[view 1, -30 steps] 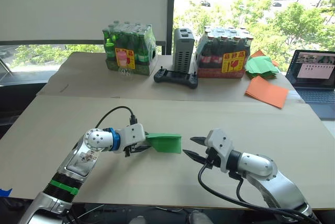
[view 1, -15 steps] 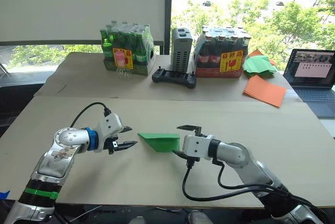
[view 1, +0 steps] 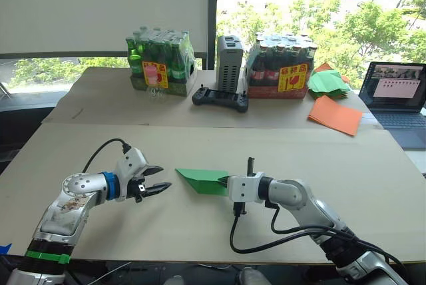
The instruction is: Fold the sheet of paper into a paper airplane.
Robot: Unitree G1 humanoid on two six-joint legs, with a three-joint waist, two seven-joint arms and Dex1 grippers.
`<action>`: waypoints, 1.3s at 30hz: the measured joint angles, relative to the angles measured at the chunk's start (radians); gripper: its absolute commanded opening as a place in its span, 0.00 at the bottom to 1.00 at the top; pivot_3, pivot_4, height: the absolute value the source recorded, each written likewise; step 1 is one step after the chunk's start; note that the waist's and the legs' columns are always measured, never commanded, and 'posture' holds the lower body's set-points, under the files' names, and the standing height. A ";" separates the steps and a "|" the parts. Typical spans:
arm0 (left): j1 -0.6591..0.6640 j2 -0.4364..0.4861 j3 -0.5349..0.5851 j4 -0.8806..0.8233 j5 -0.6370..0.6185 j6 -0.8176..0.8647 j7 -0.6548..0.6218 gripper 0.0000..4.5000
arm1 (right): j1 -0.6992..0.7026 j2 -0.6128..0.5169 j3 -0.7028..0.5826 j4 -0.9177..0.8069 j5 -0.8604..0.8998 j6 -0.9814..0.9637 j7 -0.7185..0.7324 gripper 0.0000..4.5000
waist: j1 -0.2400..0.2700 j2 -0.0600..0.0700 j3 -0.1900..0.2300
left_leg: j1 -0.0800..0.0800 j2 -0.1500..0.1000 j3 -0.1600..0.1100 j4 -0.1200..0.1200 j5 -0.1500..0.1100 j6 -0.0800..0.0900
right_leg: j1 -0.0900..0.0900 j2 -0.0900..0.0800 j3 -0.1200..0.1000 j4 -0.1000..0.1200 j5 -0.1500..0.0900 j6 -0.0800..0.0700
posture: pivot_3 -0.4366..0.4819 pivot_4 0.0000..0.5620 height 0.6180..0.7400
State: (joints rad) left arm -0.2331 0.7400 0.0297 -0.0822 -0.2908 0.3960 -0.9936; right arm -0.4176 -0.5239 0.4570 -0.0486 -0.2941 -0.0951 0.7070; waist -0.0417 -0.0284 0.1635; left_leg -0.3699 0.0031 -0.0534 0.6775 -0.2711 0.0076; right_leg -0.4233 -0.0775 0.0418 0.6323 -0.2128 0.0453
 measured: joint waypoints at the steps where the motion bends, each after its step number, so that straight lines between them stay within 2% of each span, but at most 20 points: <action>1: 0.000 0.000 0.000 -0.001 -0.004 0.000 0.001 0.64 | 0.006 -0.001 0.000 -0.006 -0.001 -0.006 0.003 0.00 | 0.000 0.000 0.000 | 0.000 0.000 0.000 0.000 0.000 0.000 | 0.000 0.000 0.000 0.000 0.000 0.000 | 0.48 0.27 1.00; 13: -0.040 0.009 0.014 0.024 -0.090 0.067 -0.042 0.64 | 0.085 -0.047 0.002 -0.161 -0.004 -0.032 0.100 0.00 | 0.001 0.000 0.000 | 0.000 0.000 0.000 0.000 0.000 0.000 | 0.000 0.000 0.000 0.000 0.000 0.000 | 0.48 0.27 1.00; 19: -0.050 -0.001 -0.013 0.032 -0.089 0.067 -0.058 0.64 | 0.112 -0.033 0.002 -0.220 0.001 0.045 0.144 0.00 | 0.001 0.000 0.000 | 0.000 0.000 0.000 0.000 0.000 0.000 | 0.000 0.000 0.000 0.000 0.000 0.000 | 0.48 0.27 1.00; 22: -0.066 -0.010 -0.032 0.033 -0.086 0.065 -0.061 0.46 | 0.122 0.006 0.001 -0.236 0.005 0.098 0.141 0.00 | 0.002 0.000 0.000 | 0.000 0.000 0.000 0.000 0.000 0.000 | 0.000 0.000 0.000 0.000 0.000 0.000 | 0.48 0.27 1.00; 28: -0.081 -0.023 -0.047 0.032 -0.087 0.064 -0.076 0.01 | 0.128 0.015 -0.007 -0.281 0.009 0.148 0.141 0.43 | 0.003 0.000 0.000 | 0.000 0.000 0.000 0.000 0.000 0.000 | 0.000 0.000 0.000 0.000 0.000 0.000 | 0.48 0.27 1.00; 31: -0.087 -0.024 -0.055 0.032 -0.088 0.066 -0.090 0.00 | 0.147 0.001 -0.014 -0.329 0.042 0.186 0.163 0.65 | 0.003 0.000 0.000 | 0.000 0.000 0.000 0.000 0.000 0.000 | 0.000 0.000 0.000 0.000 0.000 0.000 | 0.48 0.27 1.00; 35: -0.088 -0.008 -0.065 0.004 -0.114 0.110 -0.135 0.00 | 0.171 -0.010 -0.059 -0.420 0.141 0.291 0.207 0.65 | 0.002 0.000 0.000 | 0.000 0.000 0.000 0.000 0.000 0.000 | 0.000 0.000 0.000 0.000 0.000 0.000 | 0.48 0.27 1.00; 39: -0.081 0.034 -0.071 -0.037 -0.154 0.156 -0.194 0.00 | 0.208 -0.013 -0.133 -0.568 0.316 0.477 0.244 0.65 | 0.002 0.000 0.000 | 0.000 0.000 0.000 0.000 0.000 0.000 | 0.000 0.000 0.000 0.000 0.000 0.000 | 0.48 0.27 1.00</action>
State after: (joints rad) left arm -0.3140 0.7744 -0.0416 -0.1189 -0.4450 0.5515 -1.1878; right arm -0.2093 -0.5371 0.3242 -0.6169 0.0220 0.3822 0.9508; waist -0.0399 -0.0284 0.1636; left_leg -0.3698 0.0033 -0.0537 0.6776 -0.2711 0.0076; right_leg -0.4229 -0.0773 0.0417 0.6322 -0.2129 0.0453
